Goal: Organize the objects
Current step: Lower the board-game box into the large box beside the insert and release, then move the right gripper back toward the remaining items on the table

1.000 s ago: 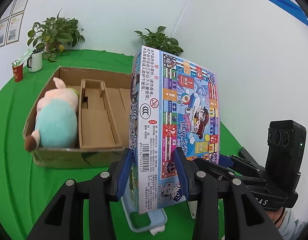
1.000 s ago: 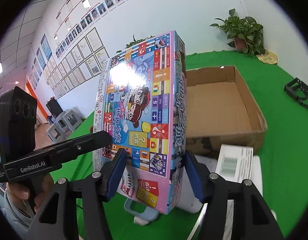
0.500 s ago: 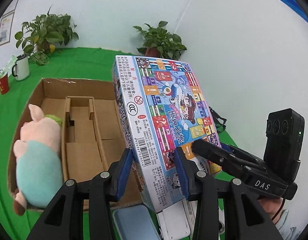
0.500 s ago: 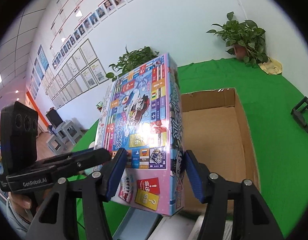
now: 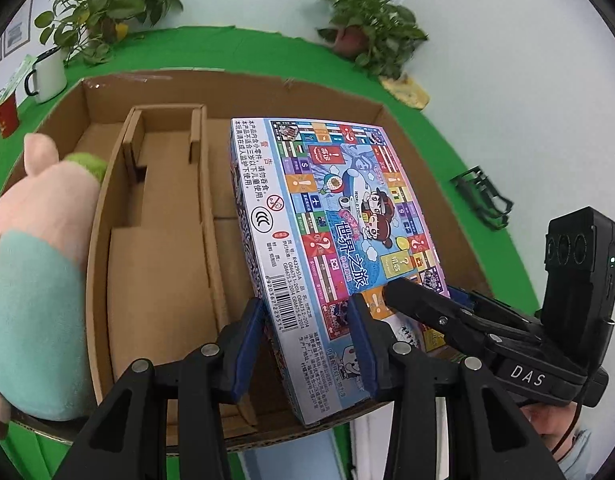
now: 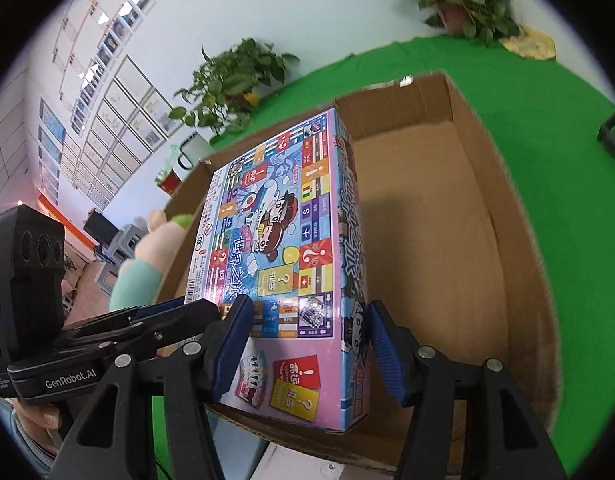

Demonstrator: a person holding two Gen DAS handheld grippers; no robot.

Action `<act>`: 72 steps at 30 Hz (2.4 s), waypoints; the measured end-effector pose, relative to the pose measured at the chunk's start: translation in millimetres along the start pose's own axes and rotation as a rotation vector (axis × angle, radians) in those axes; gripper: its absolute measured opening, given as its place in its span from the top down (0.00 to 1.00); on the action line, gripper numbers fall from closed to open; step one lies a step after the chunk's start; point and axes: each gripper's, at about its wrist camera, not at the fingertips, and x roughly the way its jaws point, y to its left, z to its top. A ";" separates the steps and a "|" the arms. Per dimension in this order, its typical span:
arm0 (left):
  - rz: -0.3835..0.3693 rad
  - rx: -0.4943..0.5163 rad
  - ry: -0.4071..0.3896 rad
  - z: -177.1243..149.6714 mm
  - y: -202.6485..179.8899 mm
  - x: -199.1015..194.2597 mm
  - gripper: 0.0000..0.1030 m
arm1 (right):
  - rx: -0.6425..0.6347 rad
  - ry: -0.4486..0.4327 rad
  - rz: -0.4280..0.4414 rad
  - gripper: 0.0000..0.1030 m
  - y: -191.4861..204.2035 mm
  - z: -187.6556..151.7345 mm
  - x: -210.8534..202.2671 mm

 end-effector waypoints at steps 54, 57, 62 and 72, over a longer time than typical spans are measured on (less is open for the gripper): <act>0.390 0.195 -0.601 -142.9 -28.7 -173.7 0.00 | -0.270 -0.322 -0.447 0.01 74.9 -86.2 -96.7; 0.428 0.182 -0.626 -157.2 -27.9 -202.5 0.00 | -0.304 -0.325 -0.444 0.01 86.5 -97.4 -101.9; 0.546 0.210 -0.578 -167.5 -24.8 -253.3 0.00 | -0.302 -0.345 -0.427 0.01 92.9 -110.4 -113.9; 0.340 0.133 -0.488 -197.7 -45.0 -201.8 0.00 | -0.261 -0.350 -0.341 0.01 90.1 -145.7 -132.3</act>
